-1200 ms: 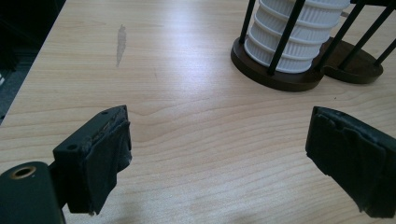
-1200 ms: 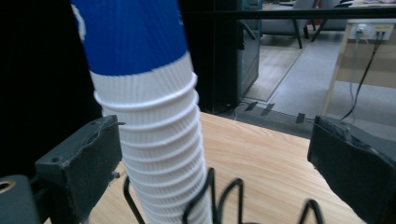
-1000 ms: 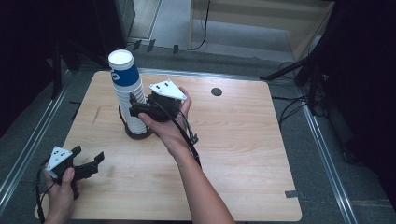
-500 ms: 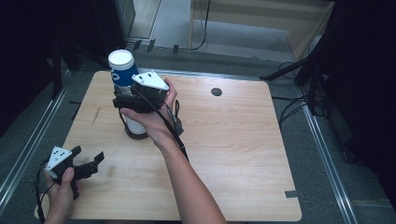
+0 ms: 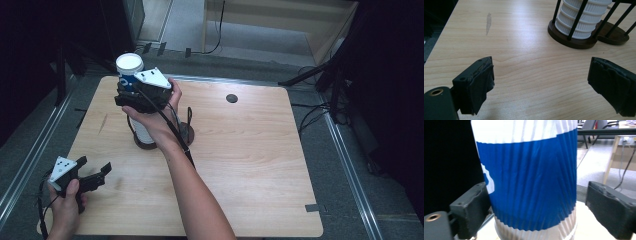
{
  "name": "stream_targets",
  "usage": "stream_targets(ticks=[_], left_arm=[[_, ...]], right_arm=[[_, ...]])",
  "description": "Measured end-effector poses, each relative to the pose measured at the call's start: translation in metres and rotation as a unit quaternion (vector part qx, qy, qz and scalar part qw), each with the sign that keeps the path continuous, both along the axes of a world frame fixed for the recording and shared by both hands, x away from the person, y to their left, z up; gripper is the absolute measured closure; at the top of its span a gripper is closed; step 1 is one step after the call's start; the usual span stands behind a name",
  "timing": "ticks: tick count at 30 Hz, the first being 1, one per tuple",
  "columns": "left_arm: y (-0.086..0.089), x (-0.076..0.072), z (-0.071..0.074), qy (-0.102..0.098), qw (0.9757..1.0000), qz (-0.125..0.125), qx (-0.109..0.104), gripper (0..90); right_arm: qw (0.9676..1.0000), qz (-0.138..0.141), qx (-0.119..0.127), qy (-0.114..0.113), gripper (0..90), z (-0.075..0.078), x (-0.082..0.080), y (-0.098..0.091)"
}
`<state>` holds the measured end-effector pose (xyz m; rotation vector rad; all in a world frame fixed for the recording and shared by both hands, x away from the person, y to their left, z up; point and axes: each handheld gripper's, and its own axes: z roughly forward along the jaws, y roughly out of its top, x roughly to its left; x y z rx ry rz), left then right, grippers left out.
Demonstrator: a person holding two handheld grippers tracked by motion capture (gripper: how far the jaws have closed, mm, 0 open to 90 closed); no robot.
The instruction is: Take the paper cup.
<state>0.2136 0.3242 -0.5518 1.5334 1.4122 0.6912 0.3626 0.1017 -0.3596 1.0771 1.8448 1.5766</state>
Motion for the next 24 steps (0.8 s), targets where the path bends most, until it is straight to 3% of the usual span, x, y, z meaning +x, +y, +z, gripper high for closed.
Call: stream_targets(ticks=[4, 13, 24], left_arm=[[0.0, 0.0, 0.0, 0.0, 1.0, 0.0, -0.001, 7.4], [0.0, 0.0, 0.0, -0.001, 1.0, 0.0, -0.002, 7.4], [0.0, 0.0, 0.0, -0.001, 1.0, -0.001, -0.001, 7.4]], right_arm=[[1.0, 0.002, 0.001, -0.01, 16.5, -0.001, -0.001, 0.003], [0.9997, -0.004, -0.001, -0.023, 18.7, 0.001, -0.004, 0.005], [0.9992, -0.006, 0.018, -0.035, 19.6, 0.01, -0.005, 0.002]])
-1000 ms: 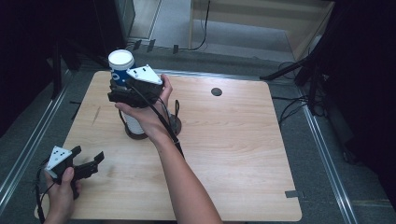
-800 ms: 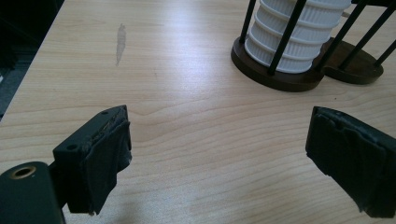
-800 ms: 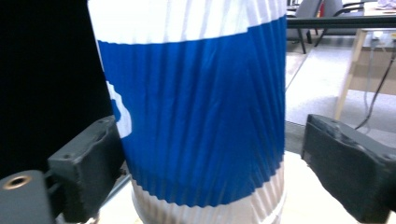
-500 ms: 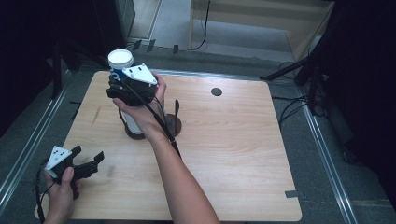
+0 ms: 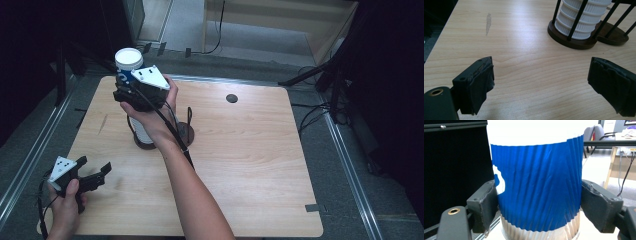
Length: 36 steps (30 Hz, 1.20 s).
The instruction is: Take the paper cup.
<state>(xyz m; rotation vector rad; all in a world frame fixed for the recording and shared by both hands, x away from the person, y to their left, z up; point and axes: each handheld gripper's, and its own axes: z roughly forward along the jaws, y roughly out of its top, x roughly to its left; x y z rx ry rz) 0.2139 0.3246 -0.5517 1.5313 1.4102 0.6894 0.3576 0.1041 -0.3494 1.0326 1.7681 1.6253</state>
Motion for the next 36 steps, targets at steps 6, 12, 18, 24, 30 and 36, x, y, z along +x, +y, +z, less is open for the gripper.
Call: stream_targets(ticks=[6, 12, 18, 24, 30, 36], left_arm=[[0.0, 0.0, 0.0, 0.0, 1.0, 0.0, 0.001, 7.4], [0.0, 0.0, 0.0, 0.0, 1.0, 0.0, 0.0, 7.4], [0.0, 0.0, 0.0, -0.001, 1.0, 0.0, -0.001, 7.4], [0.001, 0.0, 0.0, 0.0, 1.0, -0.001, -0.001, 7.4], [0.001, 0.0, 0.0, 0.0, 1.0, -0.001, -0.001, 7.4], [0.001, 0.0, 0.0, 0.0, 1.0, -0.001, 0.0, 7.4]], right_arm=[[1.0, -0.002, 0.0, -0.01, 19.6, 0.005, -0.001, -0.001], [0.9999, -0.001, 0.006, -0.014, 19.8, 0.009, -0.001, -0.002], [0.9998, -0.001, 0.009, -0.019, 19.9, 0.014, -0.001, -0.002], [0.9996, -0.006, 0.005, -0.026, 19.9, 0.022, -0.001, -0.001], [0.9994, -0.006, 0.011, -0.032, 20.0, 0.03, -0.002, -0.004], [0.9991, 0.002, 0.02, -0.037, 20.1, 0.037, -0.005, -0.007]])
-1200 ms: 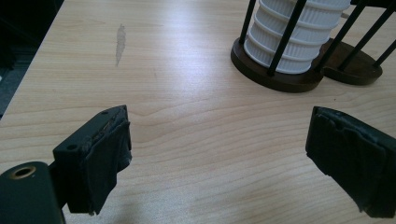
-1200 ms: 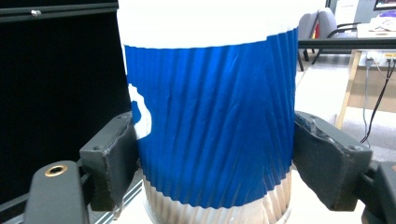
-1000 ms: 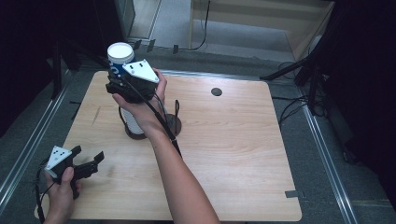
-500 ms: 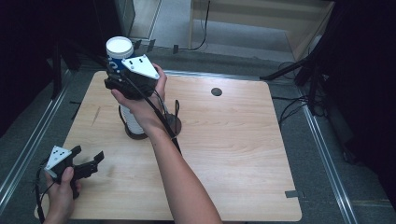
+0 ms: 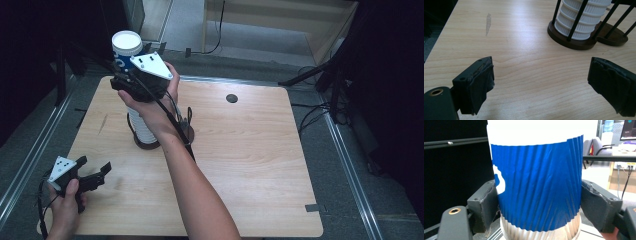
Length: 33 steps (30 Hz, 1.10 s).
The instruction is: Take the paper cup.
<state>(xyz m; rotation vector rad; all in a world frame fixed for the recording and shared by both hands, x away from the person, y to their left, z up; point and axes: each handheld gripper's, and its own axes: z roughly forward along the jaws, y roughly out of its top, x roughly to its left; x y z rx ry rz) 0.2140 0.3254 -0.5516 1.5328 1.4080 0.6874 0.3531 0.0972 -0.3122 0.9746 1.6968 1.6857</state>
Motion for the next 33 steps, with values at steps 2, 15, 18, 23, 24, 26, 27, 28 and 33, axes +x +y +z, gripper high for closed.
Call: stream_targets(ticks=[2, 15, 18, 23, 24, 26, 27, 28, 33], left_arm=[[0.0, 0.0, 0.0, 0.0, 1.0, 0.0, 0.0, 7.4], [0.0, 0.0, 0.0, -0.002, 1.0, 0.001, -0.003, 7.4], [0.0, 0.0, 0.0, -0.005, 1.0, 0.001, -0.005, 7.4], [0.0, 0.0, 0.0, -0.004, 1.0, 0.001, -0.001, 7.4], [0.0, 0.0, 0.0, -0.003, 1.0, 0.001, -0.001, 7.4], [0.0, 0.0, 0.0, -0.003, 1.0, 0.001, -0.002, 7.4], [0.0, 0.0, 0.0, -0.003, 1.0, 0.001, -0.002, 7.4], [0.0, 0.001, 0.0, -0.003, 1.0, 0.001, -0.001, 7.4], [0.0, 0.001, 0.0, -0.004, 1.0, 0.002, -0.005, 7.4]], right_arm=[[1.0, 0.001, 0.002, -0.004, 20.1, 0.003, -0.001, -0.001], [0.9997, -0.013, 0.012, -0.014, 20.3, 0.02, -0.008, -0.028], [0.9994, -0.02, 0.022, -0.016, 20.3, 0.023, -0.014, -0.043], [0.9992, -0.029, 0.02, -0.019, 20.4, 0.02, -0.023, -0.066], [0.9992, -0.031, 0.017, -0.02, 20.3, 0.019, -0.025, -0.07], [0.9992, -0.034, 0.014, -0.018, 20.3, 0.014, -0.027, -0.079], [0.9991, -0.035, 0.013, -0.018, 20.3, 0.012, -0.029, -0.084], [0.999, -0.038, 0.012, -0.017, 20.4, 0.008, -0.03, -0.088], [0.9988, -0.048, 0.003, -0.012, 20.3, -0.012, -0.04, -0.11]])
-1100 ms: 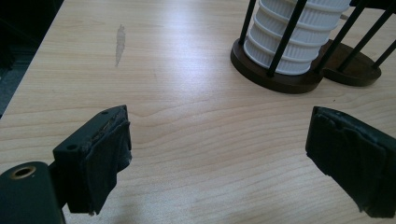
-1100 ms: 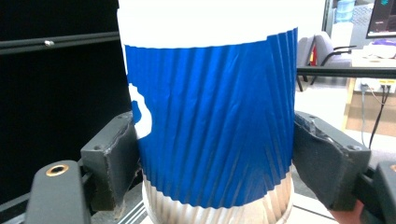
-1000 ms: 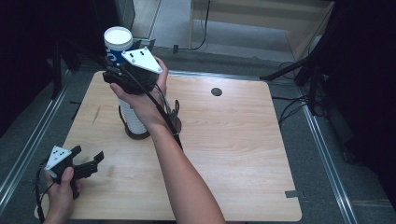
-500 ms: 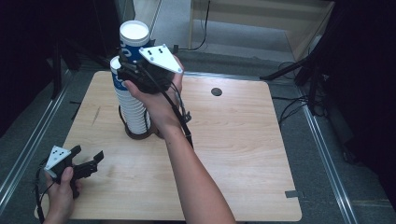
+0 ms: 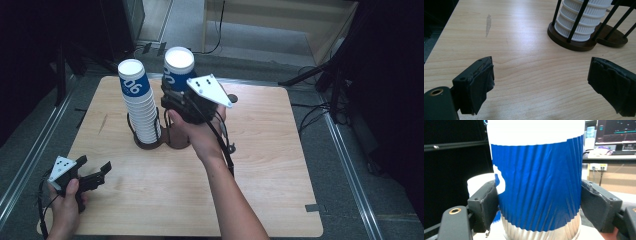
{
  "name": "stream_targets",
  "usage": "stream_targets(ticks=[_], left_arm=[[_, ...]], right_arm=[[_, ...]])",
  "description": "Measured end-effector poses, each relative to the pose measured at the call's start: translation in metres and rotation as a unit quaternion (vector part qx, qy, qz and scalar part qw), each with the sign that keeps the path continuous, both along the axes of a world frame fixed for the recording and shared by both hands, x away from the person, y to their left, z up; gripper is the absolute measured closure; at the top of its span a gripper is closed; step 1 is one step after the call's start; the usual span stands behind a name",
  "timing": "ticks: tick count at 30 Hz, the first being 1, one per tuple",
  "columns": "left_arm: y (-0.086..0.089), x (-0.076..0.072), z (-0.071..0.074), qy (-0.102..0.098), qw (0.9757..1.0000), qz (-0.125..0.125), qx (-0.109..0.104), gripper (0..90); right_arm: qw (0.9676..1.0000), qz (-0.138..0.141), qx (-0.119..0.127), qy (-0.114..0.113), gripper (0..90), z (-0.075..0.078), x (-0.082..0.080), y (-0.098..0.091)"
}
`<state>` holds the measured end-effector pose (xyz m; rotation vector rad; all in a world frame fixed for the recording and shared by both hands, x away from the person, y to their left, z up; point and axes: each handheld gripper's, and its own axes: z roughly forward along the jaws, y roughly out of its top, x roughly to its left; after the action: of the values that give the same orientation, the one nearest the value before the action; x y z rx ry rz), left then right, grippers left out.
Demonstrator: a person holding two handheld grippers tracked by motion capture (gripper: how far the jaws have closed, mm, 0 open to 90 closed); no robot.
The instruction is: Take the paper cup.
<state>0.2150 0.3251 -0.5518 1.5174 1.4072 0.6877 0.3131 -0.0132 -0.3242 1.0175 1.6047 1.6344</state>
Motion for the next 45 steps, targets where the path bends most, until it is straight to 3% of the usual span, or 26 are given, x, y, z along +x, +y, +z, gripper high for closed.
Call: stream_targets(ticks=[8, 21, 28, 40, 42, 45], left_arm=[[0.0, 0.0, 0.0, 0.001, 1.0, 0.001, 0.003, 7.4], [-0.001, 0.0, 0.0, 0.001, 1.0, 0.002, 0.003, 7.4], [0.0, 0.0, 0.0, 0.001, 1.0, -0.001, -0.003, 7.4], [-0.001, 0.006, 0.0, 0.012, 0.9999, -0.01, -0.006, 7.5], [-0.002, 0.007, 0.0, 0.004, 0.9999, -0.012, -0.001, 7.4], [-0.003, 0.008, 0.001, 0.011, 0.9998, -0.015, 0.007, 7.5]], right_arm=[[0.9993, -0.029, -0.008, 0.025, 20.3, -0.038, -0.02, -0.043], [0.9971, -0.065, -0.002, 0.04, 20.5, -0.068, -0.036, -0.097], [0.9958, -0.076, -0.019, 0.048, 20.6, -0.091, -0.044, -0.107], [0.9946, -0.078, -0.016, 0.067, 20.7, -0.124, -0.056, -0.119], [0.9946, -0.077, -0.017, 0.068, 20.7, -0.129, -0.058, -0.121], [0.9943, -0.077, -0.02, 0.072, 20.7, -0.134, -0.06, -0.121]])
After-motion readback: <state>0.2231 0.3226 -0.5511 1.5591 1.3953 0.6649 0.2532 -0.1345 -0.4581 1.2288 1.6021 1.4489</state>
